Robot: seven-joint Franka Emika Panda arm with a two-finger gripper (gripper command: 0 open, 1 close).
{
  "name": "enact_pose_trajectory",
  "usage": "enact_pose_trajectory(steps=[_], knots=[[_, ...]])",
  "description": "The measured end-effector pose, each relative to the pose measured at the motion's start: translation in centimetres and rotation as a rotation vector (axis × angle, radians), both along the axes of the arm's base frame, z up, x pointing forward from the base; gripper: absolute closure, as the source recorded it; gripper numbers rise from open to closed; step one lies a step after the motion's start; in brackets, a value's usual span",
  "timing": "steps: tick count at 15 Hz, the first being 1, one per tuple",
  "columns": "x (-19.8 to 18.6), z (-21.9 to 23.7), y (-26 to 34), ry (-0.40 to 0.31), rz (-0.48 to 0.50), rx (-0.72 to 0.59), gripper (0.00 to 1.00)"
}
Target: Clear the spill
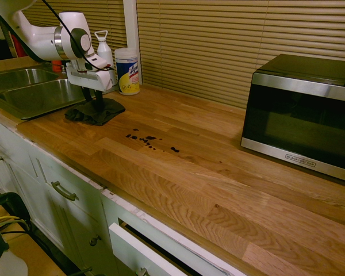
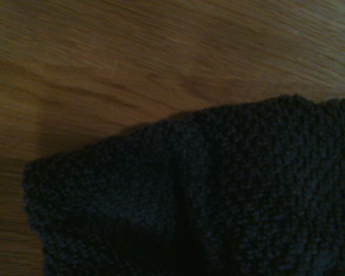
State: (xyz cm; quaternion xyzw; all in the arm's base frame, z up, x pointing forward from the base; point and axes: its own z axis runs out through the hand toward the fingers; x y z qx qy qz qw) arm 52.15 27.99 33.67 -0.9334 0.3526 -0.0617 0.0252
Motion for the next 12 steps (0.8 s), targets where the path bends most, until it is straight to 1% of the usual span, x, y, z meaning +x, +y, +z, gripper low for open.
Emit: enact_pose_trajectory(steps=[6,12], knots=[[0.4,0.4,-1.3,0.009,-0.033,-0.001,1.0],[0.0,0.6,-5.6,0.024,-0.075,-0.027,1.0]])
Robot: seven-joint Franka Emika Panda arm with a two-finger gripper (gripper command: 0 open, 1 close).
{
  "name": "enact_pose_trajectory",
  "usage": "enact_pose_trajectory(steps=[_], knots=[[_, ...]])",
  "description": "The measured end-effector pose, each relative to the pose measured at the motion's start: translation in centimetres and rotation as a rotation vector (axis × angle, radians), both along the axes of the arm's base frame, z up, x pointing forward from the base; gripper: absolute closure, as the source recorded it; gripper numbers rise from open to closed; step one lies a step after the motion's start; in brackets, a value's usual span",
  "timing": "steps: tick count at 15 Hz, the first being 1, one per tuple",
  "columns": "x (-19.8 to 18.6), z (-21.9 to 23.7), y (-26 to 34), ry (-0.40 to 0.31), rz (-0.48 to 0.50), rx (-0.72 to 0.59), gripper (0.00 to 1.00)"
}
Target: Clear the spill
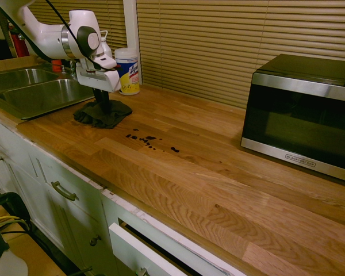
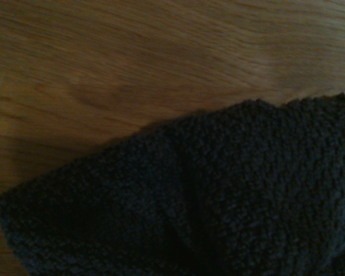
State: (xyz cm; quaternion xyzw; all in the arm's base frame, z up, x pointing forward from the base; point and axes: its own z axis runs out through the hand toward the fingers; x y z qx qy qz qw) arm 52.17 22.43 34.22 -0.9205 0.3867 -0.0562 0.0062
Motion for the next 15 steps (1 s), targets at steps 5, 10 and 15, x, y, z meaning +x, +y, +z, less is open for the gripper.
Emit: enact_pose_trajectory(steps=[5,10,15], knots=[[-1.9,0.1,-5.5,0.002,-0.064,-0.012,1.0],[-2.6,0.8,-12.3,-0.033,-0.162,-0.008,1.0],[-2.4,0.9,-17.0,-0.031,-0.222,-0.004,1.0]])
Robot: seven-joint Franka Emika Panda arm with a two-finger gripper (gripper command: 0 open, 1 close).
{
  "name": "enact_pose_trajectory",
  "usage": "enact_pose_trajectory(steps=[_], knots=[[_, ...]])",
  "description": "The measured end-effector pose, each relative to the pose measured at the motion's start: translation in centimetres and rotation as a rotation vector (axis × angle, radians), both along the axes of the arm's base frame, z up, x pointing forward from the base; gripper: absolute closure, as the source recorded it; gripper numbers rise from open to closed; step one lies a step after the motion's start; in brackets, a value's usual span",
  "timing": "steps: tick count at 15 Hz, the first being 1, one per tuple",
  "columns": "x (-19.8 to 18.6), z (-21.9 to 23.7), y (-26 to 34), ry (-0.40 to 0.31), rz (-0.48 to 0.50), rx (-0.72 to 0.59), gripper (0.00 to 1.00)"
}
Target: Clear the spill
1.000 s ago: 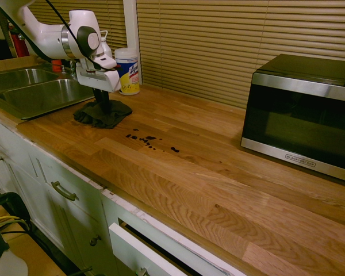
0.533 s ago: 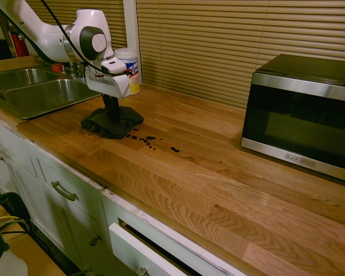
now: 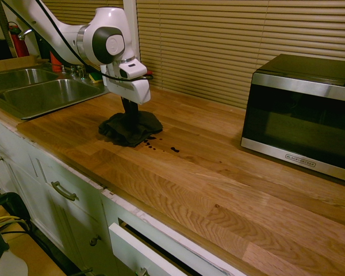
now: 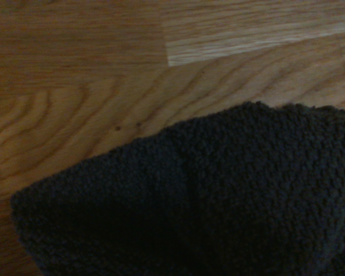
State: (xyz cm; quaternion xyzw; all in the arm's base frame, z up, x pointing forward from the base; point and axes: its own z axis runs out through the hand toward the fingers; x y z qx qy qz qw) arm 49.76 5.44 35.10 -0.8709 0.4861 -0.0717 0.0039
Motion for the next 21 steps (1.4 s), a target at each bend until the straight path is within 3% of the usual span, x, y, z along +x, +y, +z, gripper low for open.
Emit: enact_pose_trajectory(steps=[14,21], knots=[[-0.6,-0.3,-15.5,-0.02,-0.245,0.051,1.0],[-0.7,0.0,-16.1,-0.025,-0.225,0.06,1.0]])
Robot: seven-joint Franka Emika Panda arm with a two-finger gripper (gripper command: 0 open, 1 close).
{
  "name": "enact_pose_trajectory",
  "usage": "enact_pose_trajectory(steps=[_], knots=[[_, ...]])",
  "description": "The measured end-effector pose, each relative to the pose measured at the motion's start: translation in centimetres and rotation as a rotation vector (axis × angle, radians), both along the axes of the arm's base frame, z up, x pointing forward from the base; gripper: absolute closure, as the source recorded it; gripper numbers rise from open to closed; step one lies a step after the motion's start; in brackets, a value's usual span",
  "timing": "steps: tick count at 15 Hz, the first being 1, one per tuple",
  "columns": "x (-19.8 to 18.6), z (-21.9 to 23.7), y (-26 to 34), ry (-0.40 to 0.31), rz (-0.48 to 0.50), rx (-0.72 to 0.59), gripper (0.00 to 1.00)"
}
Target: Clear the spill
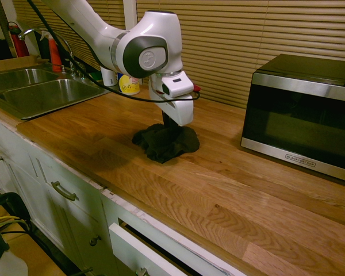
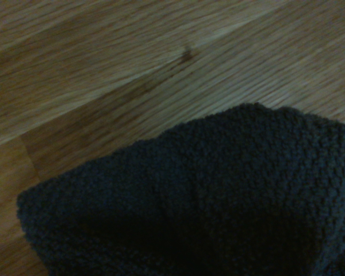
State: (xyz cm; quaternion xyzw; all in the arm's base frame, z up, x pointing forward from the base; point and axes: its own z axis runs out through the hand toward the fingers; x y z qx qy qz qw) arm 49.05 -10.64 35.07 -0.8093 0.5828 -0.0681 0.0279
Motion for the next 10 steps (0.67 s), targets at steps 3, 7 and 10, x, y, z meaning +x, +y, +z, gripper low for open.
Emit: enact_pose_trajectory(steps=[3,7,10], knots=[[0.4,1.1,2.4,-0.013,0.047,-0.006,1.0],[1.1,1.8,8.3,-0.019,0.117,-0.007,1.0],[1.4,2.2,12.7,-0.023,0.172,-0.007,1.0]])
